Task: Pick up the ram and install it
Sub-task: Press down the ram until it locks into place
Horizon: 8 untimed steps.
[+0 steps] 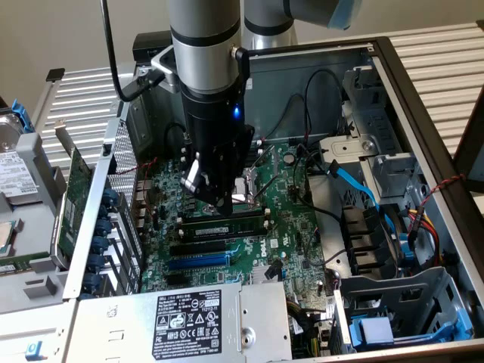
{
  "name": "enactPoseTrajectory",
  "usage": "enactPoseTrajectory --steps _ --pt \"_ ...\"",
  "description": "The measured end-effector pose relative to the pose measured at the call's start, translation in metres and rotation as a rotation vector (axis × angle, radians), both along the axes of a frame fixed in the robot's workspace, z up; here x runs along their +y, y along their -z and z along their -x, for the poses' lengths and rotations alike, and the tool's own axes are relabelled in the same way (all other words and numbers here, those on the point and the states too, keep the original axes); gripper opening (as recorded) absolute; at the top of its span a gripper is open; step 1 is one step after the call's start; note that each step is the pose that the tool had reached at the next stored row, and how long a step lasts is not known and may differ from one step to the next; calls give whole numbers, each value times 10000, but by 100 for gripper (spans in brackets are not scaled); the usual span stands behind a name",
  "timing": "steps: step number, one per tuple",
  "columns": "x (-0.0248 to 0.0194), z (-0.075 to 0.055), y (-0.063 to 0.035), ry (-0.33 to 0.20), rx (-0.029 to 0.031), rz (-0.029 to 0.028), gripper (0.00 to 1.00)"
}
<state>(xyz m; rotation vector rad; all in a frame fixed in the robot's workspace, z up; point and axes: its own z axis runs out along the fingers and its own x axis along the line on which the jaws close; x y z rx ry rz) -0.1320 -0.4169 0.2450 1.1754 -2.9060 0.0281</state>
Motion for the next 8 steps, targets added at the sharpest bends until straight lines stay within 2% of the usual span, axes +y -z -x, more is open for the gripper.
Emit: enactPoseTrajectory --steps 8 --pt "0 0 6 1019 -12 11 11"
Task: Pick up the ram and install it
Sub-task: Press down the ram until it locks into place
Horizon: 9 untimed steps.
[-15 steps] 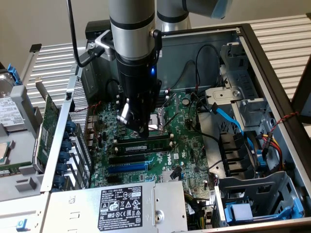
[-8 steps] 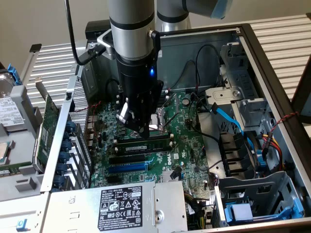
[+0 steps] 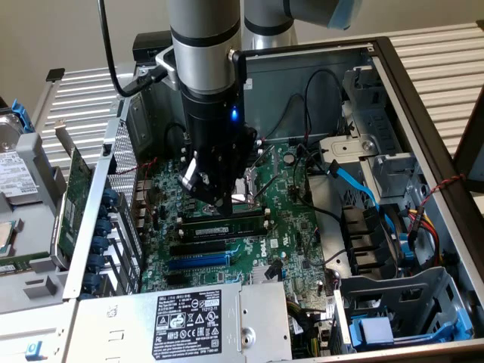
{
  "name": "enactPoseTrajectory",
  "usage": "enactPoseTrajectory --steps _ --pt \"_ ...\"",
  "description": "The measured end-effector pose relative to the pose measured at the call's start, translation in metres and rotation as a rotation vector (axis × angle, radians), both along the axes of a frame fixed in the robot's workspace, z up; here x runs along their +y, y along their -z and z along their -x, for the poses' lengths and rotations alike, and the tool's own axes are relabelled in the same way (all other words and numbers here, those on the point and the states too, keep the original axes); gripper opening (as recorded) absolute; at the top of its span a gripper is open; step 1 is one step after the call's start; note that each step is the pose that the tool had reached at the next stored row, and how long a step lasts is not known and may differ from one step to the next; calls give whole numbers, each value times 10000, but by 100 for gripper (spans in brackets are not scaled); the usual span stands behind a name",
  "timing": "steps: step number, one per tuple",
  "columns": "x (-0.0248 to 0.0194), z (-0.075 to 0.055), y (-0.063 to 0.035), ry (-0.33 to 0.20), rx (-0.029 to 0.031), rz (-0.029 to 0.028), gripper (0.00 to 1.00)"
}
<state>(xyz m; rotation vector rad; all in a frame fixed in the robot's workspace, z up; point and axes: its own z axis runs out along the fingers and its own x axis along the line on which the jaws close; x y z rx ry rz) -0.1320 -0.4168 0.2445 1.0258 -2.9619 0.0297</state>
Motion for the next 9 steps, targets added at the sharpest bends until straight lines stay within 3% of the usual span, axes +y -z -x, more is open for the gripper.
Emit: enactPoseTrajectory --steps 9 --pt "0 0 5 1135 -11 16 11"
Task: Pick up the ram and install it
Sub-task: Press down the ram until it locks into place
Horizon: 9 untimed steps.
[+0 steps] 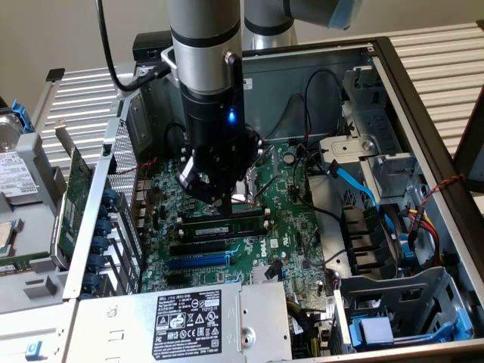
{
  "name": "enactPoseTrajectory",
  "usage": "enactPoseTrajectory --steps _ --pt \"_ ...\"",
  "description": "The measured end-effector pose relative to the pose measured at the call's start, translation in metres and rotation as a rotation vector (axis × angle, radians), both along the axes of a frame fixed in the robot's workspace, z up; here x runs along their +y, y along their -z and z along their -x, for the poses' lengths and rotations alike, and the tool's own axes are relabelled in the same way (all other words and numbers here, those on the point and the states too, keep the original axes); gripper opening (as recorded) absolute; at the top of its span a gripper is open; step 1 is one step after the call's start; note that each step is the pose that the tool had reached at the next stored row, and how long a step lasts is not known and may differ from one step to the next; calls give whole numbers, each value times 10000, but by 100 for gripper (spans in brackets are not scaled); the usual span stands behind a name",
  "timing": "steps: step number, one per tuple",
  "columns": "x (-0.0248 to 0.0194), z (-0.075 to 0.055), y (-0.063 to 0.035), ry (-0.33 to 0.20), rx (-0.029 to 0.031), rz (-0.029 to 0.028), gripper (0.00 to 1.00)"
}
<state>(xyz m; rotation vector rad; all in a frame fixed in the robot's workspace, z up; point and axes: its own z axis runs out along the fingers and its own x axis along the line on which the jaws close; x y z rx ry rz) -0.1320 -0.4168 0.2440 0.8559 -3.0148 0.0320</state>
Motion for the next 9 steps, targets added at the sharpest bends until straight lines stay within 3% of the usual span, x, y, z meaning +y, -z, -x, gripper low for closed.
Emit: enactPoseTrajectory --steps 9 --pt "0 0 5 1140 -10 18 11"
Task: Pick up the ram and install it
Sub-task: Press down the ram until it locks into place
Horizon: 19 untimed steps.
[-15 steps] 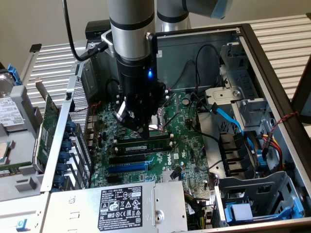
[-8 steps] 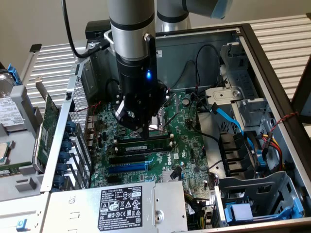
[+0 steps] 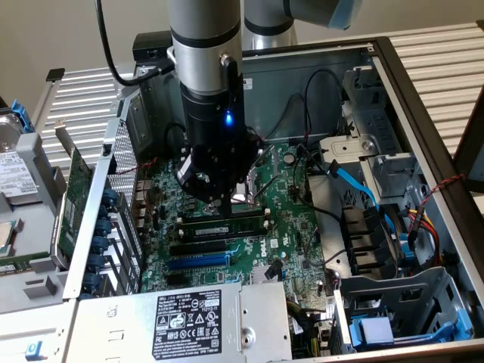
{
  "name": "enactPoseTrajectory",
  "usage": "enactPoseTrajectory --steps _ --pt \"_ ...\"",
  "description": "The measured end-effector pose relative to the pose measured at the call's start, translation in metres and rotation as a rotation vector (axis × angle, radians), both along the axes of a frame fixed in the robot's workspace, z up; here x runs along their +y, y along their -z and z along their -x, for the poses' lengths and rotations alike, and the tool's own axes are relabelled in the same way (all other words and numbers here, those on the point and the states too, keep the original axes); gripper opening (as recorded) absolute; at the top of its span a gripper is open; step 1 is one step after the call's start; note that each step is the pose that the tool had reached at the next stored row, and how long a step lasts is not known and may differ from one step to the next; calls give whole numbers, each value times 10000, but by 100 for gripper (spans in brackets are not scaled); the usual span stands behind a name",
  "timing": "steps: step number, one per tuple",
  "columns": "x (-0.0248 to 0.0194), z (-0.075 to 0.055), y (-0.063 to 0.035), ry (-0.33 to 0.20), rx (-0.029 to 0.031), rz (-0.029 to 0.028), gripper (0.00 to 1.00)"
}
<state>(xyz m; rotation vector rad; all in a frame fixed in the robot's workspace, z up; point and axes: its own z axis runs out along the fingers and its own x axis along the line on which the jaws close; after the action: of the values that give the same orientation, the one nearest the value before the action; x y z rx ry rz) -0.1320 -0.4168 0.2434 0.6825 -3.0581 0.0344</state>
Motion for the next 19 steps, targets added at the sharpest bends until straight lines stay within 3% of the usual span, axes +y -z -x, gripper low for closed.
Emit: enactPoseTrajectory --steps 14,19 --pt "0 0 4 1762 -7 19 11" --pt "0 -1 5 2284 -13 58 11"
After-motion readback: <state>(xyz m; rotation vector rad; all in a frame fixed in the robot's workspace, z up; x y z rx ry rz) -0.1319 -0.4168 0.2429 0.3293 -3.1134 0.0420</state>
